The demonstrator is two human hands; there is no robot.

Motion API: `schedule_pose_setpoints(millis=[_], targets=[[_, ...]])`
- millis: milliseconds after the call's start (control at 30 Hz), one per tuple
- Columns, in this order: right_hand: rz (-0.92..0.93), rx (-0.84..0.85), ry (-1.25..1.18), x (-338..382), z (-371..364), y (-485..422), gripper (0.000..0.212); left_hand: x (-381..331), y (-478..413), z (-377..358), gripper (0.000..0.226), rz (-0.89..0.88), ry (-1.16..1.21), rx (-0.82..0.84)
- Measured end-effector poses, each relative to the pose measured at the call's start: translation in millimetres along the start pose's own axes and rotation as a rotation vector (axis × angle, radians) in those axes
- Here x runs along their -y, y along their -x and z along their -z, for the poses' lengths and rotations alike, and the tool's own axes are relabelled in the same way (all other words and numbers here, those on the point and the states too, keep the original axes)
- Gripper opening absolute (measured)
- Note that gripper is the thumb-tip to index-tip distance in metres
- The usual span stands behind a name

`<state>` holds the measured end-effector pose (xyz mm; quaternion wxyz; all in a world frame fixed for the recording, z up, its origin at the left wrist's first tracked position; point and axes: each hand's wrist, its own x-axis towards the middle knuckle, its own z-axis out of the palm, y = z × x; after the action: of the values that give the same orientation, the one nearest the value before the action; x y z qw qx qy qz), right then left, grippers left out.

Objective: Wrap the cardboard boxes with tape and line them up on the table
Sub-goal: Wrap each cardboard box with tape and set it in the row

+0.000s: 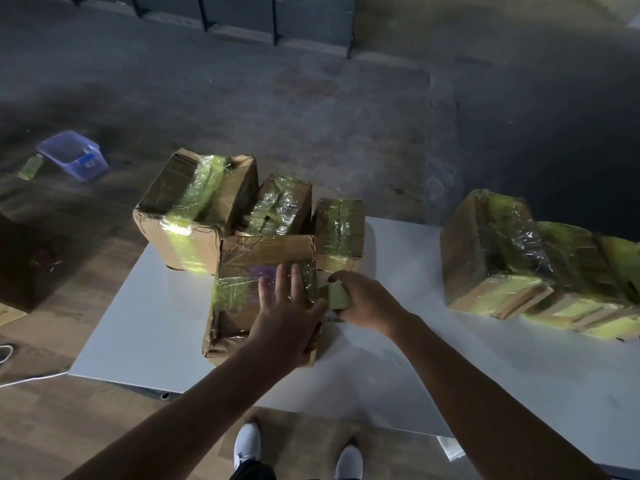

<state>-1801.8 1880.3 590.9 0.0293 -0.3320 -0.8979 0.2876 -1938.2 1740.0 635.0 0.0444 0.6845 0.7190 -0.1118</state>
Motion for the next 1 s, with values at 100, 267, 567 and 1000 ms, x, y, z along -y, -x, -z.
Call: schedule_pose_setpoints(millis=[100,267,567,1000], targets=[[-0.048,0.025,-0.136,-12.0,-2.8,9.9,0.062,3.3,1.9,1.5,0.084,0.013,-0.029,-0.030],[-0.072,0.027,-0.211,-26.0,0.0,31.9,0.087,0.6,3.0,0.2,0.085,-0.032,-0.084,-0.072],[-0.684,0.059,0.370,-99.7,-16.8,99.2,0.040,0.5,5.1,1.9,0.087,-0.024,-0.006,-0.125],[-0.748,0.157,0.307,-128.6,-33.9,116.0,0.050,-24.6,11.9,9.8,0.045,-0.062,0.144,-0.329]])
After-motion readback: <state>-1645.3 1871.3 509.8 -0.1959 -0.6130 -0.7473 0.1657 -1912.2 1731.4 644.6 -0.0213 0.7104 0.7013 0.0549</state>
